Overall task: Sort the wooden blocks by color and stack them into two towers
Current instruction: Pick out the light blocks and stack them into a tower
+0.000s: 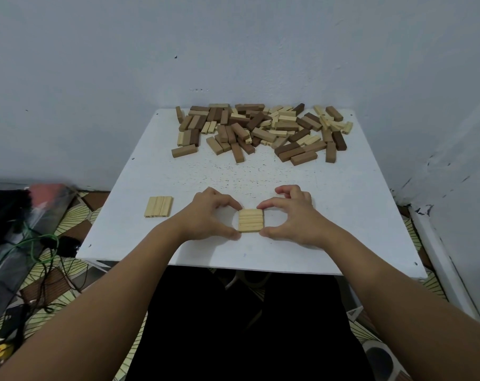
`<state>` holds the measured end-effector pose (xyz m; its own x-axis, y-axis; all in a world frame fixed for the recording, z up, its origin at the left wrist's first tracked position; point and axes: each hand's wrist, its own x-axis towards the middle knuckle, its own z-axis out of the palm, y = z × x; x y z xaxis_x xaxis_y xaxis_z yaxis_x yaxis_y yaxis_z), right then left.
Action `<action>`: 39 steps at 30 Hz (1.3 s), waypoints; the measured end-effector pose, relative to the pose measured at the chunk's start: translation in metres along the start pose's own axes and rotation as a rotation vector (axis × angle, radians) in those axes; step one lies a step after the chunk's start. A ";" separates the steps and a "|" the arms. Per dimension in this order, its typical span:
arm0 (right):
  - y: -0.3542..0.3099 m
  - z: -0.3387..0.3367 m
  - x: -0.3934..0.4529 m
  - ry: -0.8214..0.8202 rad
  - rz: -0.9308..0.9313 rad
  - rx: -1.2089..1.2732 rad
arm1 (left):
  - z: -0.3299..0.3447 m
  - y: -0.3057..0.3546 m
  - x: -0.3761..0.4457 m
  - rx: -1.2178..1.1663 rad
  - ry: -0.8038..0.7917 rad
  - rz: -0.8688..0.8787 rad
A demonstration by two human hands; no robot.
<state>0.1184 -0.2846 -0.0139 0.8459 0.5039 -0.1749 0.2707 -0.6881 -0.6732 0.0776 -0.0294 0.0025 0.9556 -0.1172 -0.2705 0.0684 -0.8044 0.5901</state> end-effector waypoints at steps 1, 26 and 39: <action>0.000 0.000 0.000 0.001 0.000 -0.001 | 0.000 0.001 0.000 -0.004 0.000 -0.002; -0.123 0.070 0.070 0.141 -0.266 0.119 | -0.113 -0.082 -0.056 0.023 0.134 -0.050; -0.136 0.116 0.103 0.111 -0.200 0.053 | -0.118 -0.147 -0.046 -0.187 0.072 -0.118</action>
<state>0.1156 -0.0783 -0.0235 0.8241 0.5648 0.0433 0.4157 -0.5509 -0.7237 0.0570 0.1627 0.0180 0.9553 0.0182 -0.2951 0.2262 -0.6877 0.6898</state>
